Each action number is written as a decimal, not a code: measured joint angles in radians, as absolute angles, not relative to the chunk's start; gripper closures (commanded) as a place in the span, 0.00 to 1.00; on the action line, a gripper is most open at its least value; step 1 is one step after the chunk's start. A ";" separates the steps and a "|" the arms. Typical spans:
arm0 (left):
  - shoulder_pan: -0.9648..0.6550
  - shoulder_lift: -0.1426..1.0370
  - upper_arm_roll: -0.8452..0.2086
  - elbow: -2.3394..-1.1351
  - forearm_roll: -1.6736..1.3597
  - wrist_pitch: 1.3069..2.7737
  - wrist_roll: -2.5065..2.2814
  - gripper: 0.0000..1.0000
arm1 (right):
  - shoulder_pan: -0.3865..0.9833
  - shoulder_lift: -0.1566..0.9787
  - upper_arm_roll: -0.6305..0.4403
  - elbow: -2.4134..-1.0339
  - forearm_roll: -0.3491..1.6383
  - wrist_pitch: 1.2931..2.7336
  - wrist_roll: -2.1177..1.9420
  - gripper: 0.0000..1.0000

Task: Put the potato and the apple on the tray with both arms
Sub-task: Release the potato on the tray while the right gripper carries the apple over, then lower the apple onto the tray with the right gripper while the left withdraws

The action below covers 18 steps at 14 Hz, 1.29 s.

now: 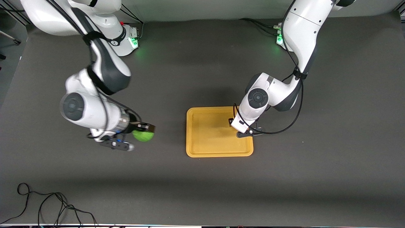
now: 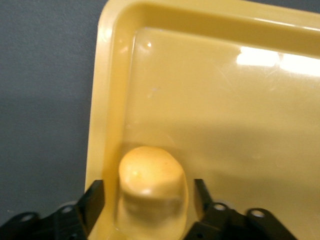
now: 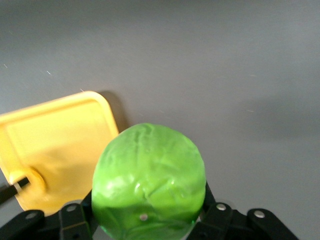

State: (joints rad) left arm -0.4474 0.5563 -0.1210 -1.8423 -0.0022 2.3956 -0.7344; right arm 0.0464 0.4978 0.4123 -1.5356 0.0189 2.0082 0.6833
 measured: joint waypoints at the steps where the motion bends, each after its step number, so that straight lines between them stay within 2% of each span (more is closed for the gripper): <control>1: -0.446 0.555 -0.116 -1.837 -0.002 2.393 -0.734 0.00 | 0.060 0.527 0.433 -1.533 -0.025 2.044 0.750 0.69; 3: -0.430 0.536 -0.105 -1.817 -0.001 2.359 -0.732 0.00 | 0.072 0.591 0.489 -1.531 -0.125 2.109 0.888 0.69; 6: -0.341 0.420 -0.101 -1.791 0.004 2.172 -0.604 0.00 | 0.098 0.701 0.556 -1.530 -0.263 2.244 1.107 0.69; 10: -0.199 0.241 -0.099 -1.793 0.003 1.922 -0.354 0.00 | 0.208 0.855 0.566 -1.505 -0.394 2.399 1.358 0.69; 13: -0.122 0.155 -0.096 -1.800 0.004 1.813 -0.212 0.00 | 0.276 0.973 0.566 -1.424 -0.475 2.420 1.503 0.67; 16: -0.037 0.100 -0.094 -1.801 0.007 1.774 -0.095 0.00 | 0.276 0.999 0.569 -1.386 -0.477 2.418 1.510 0.38; 17: -0.003 0.082 -0.093 -1.801 0.007 1.767 -0.053 0.00 | 0.277 0.999 0.569 -1.385 -0.477 2.418 1.510 0.12; 18: 0.029 0.065 -0.093 -1.802 0.007 1.759 -0.008 0.00 | 0.279 1.000 0.569 -1.385 -0.477 2.418 1.510 0.00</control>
State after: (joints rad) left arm 0.0288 0.0652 -0.0929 -1.8015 0.0075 1.7592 -0.0078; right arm 0.2794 0.9997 0.5693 -1.3850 -0.4771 2.4178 1.5102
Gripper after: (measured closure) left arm 0.000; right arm 0.242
